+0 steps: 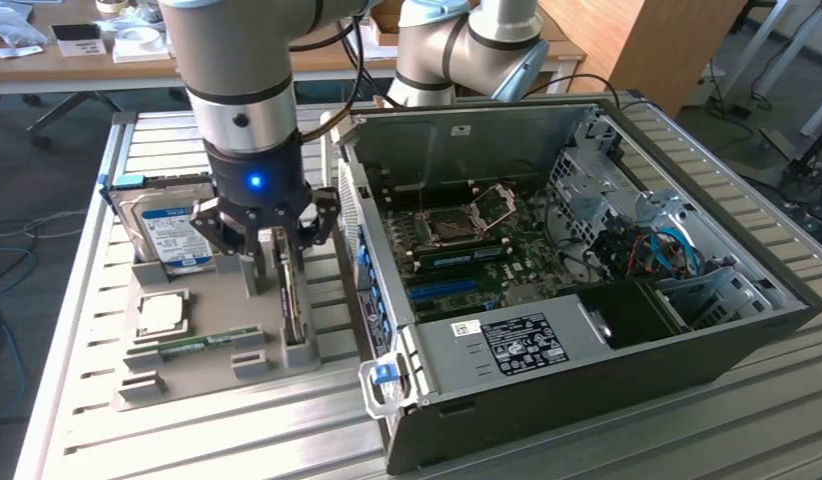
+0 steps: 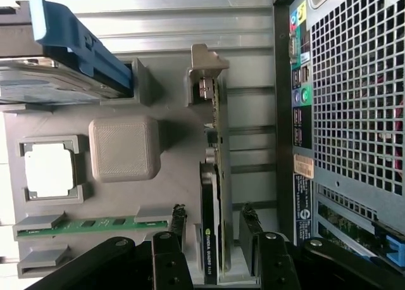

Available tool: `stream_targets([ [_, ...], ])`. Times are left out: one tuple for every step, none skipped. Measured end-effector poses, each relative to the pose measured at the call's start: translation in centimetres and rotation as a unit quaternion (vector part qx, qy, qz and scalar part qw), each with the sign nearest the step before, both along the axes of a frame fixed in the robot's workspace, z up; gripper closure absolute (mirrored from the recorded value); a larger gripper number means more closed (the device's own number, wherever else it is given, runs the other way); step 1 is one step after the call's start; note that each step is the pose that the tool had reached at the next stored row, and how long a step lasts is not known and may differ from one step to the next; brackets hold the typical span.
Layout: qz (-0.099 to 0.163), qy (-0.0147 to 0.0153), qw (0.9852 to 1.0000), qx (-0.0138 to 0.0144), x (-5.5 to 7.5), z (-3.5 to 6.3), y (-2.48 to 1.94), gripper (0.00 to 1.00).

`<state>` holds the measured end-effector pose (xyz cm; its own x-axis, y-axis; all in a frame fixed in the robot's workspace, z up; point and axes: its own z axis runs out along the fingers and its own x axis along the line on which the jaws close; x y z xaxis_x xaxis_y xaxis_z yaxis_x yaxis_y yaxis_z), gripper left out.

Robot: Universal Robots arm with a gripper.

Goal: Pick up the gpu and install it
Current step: 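Pick up the gpu and move the gpu toward the slot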

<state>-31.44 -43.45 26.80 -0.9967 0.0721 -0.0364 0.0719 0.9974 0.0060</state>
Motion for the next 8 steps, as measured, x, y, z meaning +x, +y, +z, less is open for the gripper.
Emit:
stream_targets([
  [0.0,-0.0001,1.0,0.0,0.0,-0.18,0.0,0.53],
  [0.0,0.0,1.0,0.0,0.0,-0.36,0.0,0.53],
  [0.0,0.0,1.0,0.0,0.0,-0.54,0.0,0.53],
  [0.0,0.0,1.0,0.0,0.0,-0.7,0.0,0.53],
  [0.0,0.0,1.0,0.0,0.0,-0.86,0.0,0.53],
  [0.0,0.0,1.0,0.0,0.0,-1.0,0.0,0.53],
  [0.0,0.0,1.0,0.0,0.0,-1.14,0.0,0.53],
  [0.0,-0.0001,1.0,0.0,0.0,-1.26,0.0,0.53],
])
